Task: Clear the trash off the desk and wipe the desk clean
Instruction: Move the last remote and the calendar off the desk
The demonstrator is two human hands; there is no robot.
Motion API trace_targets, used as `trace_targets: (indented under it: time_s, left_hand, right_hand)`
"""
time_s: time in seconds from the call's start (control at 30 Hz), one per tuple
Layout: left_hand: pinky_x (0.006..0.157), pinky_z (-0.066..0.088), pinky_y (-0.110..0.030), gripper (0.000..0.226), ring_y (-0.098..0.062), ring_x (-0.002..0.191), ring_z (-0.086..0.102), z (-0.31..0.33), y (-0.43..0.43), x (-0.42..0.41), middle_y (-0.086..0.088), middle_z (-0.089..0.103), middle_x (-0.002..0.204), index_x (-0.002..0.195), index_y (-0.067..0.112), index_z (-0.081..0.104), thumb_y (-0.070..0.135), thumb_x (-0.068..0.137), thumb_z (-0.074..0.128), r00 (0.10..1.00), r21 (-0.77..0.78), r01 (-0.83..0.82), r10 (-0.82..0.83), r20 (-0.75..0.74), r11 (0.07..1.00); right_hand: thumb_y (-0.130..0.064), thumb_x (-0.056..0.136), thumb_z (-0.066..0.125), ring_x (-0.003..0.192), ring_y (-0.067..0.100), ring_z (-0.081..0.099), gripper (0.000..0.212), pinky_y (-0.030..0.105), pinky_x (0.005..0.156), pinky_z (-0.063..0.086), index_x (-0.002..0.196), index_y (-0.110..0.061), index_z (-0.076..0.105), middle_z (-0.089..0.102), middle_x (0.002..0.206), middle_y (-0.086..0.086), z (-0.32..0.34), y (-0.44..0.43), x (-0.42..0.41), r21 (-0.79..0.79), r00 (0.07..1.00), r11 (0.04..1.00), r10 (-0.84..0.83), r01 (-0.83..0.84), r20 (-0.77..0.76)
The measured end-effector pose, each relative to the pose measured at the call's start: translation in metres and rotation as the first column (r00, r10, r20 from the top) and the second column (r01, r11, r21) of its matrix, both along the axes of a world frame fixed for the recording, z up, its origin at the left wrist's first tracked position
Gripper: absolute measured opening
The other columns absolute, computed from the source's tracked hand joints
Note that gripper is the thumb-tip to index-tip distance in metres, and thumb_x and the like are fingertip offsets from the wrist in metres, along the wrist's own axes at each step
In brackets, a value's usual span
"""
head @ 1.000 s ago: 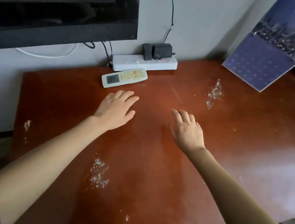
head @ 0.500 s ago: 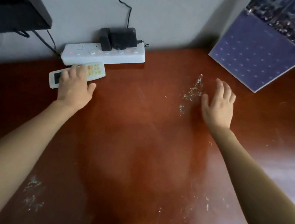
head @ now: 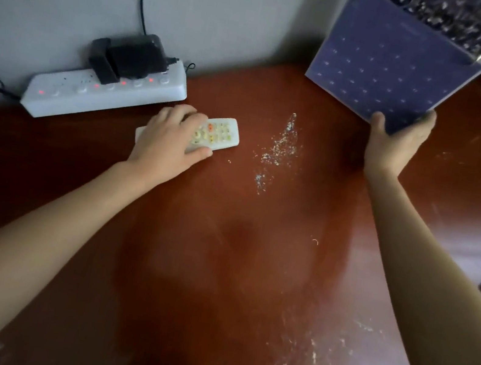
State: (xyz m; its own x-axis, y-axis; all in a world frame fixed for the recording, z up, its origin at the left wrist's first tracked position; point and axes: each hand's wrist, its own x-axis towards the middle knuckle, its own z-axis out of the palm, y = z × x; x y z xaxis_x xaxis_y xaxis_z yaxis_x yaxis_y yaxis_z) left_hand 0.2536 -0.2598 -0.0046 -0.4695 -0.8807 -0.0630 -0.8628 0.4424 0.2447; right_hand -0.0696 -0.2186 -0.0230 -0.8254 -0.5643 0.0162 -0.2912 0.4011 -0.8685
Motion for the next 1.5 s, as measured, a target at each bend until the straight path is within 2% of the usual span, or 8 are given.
trace_targets:
  time_s: [0.07,0.13,0.3,0.4,0.6,0.77,1.03,1.5]
  left_hand:
    - [0.098,0.034,-0.042,0.057,-0.032,0.118,0.045,-0.002,0.002,-0.015,-0.011,0.047,0.133,0.133,0.012,0.046,0.039,0.085,0.061,0.999,0.009,0.048,-0.048,0.006,0.999]
    - [0.097,0.034,-0.042,0.057,-0.032,0.117,0.046,-0.004,0.003,-0.023,-0.011,0.048,0.132,0.134,0.012,0.044,0.041,0.087,0.059,0.998,0.003,0.066,-0.066,0.019,0.998]
    - [0.095,0.036,-0.041,0.061,-0.031,0.116,0.047,-0.003,0.005,-0.024,-0.009,0.049,0.132,0.135,0.014,0.043,0.042,0.084,0.061,0.996,0.023,0.088,-0.088,0.028,0.996]
    - [0.091,0.04,-0.04,0.067,-0.028,0.118,0.046,0.002,0.004,-0.021,-0.007,0.046,0.134,0.138,0.016,0.039,0.04,0.081,0.066,0.99,0.046,0.123,-0.125,0.066,0.991]
    - [0.084,0.044,-0.04,0.069,-0.023,0.121,0.044,0.01,0.015,-0.014,-0.003,0.044,0.136,0.14,0.02,0.035,0.034,0.081,0.068,0.986,0.087,0.121,-0.13,0.106,0.989]
    - [0.083,0.043,-0.038,0.069,-0.019,0.124,0.041,0.02,0.043,0.003,0.001,0.043,0.136,0.141,0.024,0.034,0.035,0.081,0.068,0.976,0.081,0.187,-0.194,0.099,0.979]
    - [0.077,0.039,-0.033,0.069,-0.017,0.12,0.042,0.054,0.093,0.065,0.004,0.044,0.135,0.14,0.025,0.034,0.037,0.081,0.067,0.957,0.045,0.276,-0.279,0.078,0.96]
    - [0.079,0.041,-0.035,0.069,-0.015,0.122,0.043,0.104,0.224,0.285,0.005,0.046,0.132,0.137,0.027,0.039,0.036,0.077,0.072,0.945,0.035,0.325,-0.326,0.037,0.945]
  right_hand:
    - [-0.022,0.086,0.062,0.105,0.014,0.052,0.052,0.013,0.088,0.042,0.129,-0.007,0.038,0.052,0.119,0.003,0.004,0.003,0.0,-0.017,1.0,1.0,-0.017,0.017,-0.005]
    - [-0.021,0.086,0.06,0.082,0.011,0.052,0.026,0.014,0.07,0.043,0.106,-0.006,0.051,0.056,0.097,0.0,0.004,0.011,0.004,0.039,0.999,0.999,0.033,-0.032,-0.037]
    - [-0.015,0.082,0.064,0.07,0.003,0.055,0.027,0.013,0.063,0.045,0.103,-0.007,0.05,0.055,0.081,-0.011,0.018,0.031,0.02,-0.067,0.994,0.992,0.108,-0.106,0.027]
    - [-0.007,0.081,0.063,0.075,-0.018,0.056,0.034,0.006,0.066,0.045,0.11,-0.014,0.047,0.055,0.091,-0.019,0.037,0.025,0.022,-0.189,0.991,0.976,0.124,-0.112,0.057]
    - [0.001,0.082,0.061,0.067,-0.025,0.052,0.029,0.002,0.062,0.042,0.111,0.0,0.055,0.053,0.083,-0.02,0.046,0.042,0.044,-0.203,0.992,0.974,0.114,-0.1,0.06]
    - [0.0,0.082,0.061,0.069,-0.018,0.055,0.024,0.006,0.064,0.044,0.099,-0.014,0.05,0.055,0.082,-0.018,0.052,0.085,0.067,-0.208,0.988,0.968,0.15,-0.14,0.032]
    - [-0.003,0.083,0.062,0.091,0.008,0.06,0.03,0.014,0.078,0.049,0.101,-0.022,0.05,0.06,0.102,-0.002,0.076,0.15,0.133,-0.224,0.959,0.94,0.277,-0.257,0.06]
    - [-0.001,0.08,0.063,0.083,-0.003,0.059,0.036,0.013,0.074,0.047,0.109,-0.019,0.052,0.062,0.103,0.0,0.114,0.303,0.345,-0.183,0.916,0.899,0.401,-0.397,-0.02]
